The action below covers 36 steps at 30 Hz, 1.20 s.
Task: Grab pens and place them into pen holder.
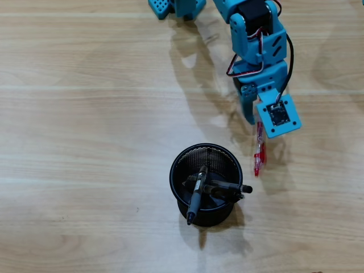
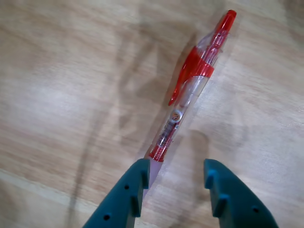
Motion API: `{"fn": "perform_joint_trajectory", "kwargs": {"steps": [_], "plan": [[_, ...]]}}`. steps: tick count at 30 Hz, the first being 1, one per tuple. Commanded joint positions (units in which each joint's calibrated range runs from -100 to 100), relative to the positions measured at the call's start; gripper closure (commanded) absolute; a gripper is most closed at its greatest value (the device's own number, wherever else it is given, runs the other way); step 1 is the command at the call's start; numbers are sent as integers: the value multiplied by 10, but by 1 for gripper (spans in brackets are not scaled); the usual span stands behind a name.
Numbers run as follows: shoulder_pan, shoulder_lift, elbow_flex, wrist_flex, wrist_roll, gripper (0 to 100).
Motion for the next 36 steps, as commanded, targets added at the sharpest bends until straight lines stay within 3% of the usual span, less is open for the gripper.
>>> {"fn": "perform_joint_trajectory", "kwargs": {"steps": [1,20,32,36], "plan": [[-4,2,-35,-6,-3,85],[-24,62,-36,-11,-24,85],[-25,111,-36,-82,-24,86],[-20,111,-31,-78,-24,94]]}}
